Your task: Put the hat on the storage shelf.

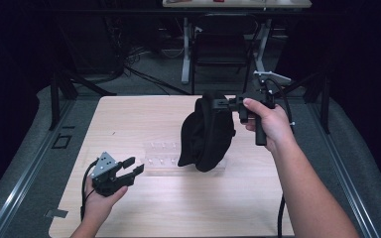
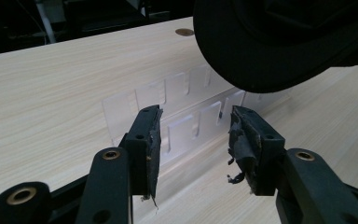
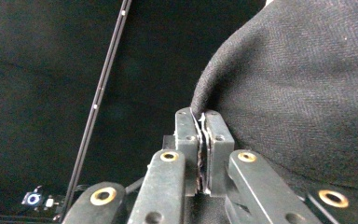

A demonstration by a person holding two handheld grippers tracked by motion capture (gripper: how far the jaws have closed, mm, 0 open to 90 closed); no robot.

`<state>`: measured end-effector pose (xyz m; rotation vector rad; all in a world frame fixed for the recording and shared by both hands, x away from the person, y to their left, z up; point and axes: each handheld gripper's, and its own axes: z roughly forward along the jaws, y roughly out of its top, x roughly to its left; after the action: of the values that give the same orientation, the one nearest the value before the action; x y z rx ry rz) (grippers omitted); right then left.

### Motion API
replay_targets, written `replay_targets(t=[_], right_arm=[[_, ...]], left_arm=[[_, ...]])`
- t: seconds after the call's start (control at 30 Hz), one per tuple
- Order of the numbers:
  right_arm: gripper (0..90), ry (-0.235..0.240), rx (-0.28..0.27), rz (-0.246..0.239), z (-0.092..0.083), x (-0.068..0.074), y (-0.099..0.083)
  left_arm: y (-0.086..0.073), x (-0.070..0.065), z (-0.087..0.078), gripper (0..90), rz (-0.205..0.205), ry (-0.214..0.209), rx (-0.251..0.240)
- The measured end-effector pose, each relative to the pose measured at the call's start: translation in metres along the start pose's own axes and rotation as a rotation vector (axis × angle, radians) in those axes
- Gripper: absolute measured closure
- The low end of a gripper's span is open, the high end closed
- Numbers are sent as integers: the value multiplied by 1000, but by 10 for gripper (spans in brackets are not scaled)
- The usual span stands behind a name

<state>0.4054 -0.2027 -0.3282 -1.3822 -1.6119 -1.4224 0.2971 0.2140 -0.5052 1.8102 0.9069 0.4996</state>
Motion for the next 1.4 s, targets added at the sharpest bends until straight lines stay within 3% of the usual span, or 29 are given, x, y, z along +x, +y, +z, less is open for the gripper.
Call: replay_targets(t=[0.53,0.97,1.4], right_arm=[[871,-17,-3,11,-4,-6,1],[870,-6,-16,23,4,-9,3],[870,6,-27,26,15,-6,6]], left_arm=[[7,-17,14,542,40,-48,11],[16,-28,24,544,60,-82,3],[30,-49,42,576,106,-129,1]])
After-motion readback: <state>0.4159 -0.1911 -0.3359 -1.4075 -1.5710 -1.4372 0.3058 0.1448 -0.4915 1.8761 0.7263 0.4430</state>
